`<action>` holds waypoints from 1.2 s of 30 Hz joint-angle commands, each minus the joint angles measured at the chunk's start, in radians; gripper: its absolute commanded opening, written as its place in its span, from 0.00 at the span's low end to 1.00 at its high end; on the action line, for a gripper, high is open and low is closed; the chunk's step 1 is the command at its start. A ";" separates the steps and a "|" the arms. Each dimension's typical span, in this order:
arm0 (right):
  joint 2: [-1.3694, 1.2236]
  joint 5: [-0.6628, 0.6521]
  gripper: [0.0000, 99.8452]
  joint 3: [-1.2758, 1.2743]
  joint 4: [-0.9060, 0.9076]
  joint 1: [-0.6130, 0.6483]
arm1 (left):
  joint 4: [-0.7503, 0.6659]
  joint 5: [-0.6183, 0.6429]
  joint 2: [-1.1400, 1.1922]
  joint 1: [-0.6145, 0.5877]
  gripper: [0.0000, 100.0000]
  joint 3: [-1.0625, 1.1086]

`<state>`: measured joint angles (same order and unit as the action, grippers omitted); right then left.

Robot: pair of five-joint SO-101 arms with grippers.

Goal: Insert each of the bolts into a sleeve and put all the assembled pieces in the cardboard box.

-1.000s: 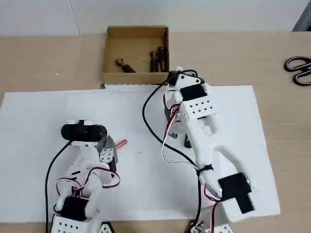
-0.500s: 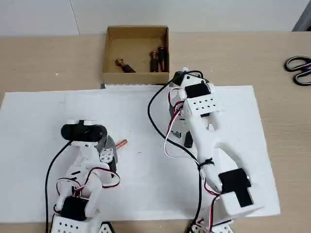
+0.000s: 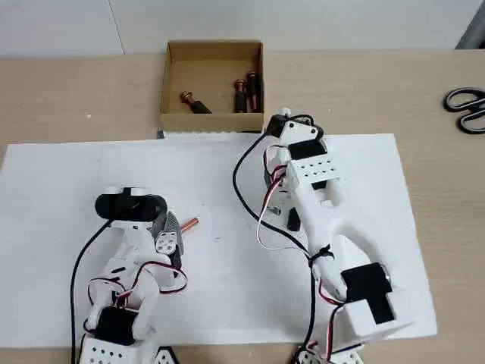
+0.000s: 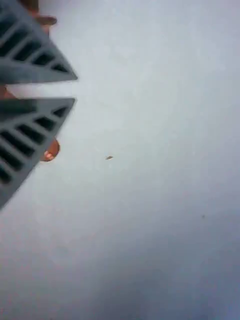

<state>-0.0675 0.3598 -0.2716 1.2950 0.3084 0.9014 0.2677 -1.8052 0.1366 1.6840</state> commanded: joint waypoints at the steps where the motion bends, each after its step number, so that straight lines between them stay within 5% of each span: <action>1: 0.004 -0.009 0.15 -0.009 -0.035 -0.007 | -0.002 0.008 -0.009 -0.005 0.01 -0.005; 25: -0.113 -0.006 0.14 -0.123 -0.110 -0.028 | -0.002 0.008 -0.009 -0.005 0.01 -0.005; 30: -0.108 -0.006 0.00 -0.120 -0.110 -0.027 | -0.002 0.008 -0.009 -0.005 0.01 -0.005; 36: 0.008 -0.008 0.00 -0.120 -0.105 -0.022 | -0.002 0.008 -0.009 -0.005 0.01 -0.005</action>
<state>-0.1028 0.3598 -0.3974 1.2045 0.2808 0.9014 0.2677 -1.8052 0.1366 1.6840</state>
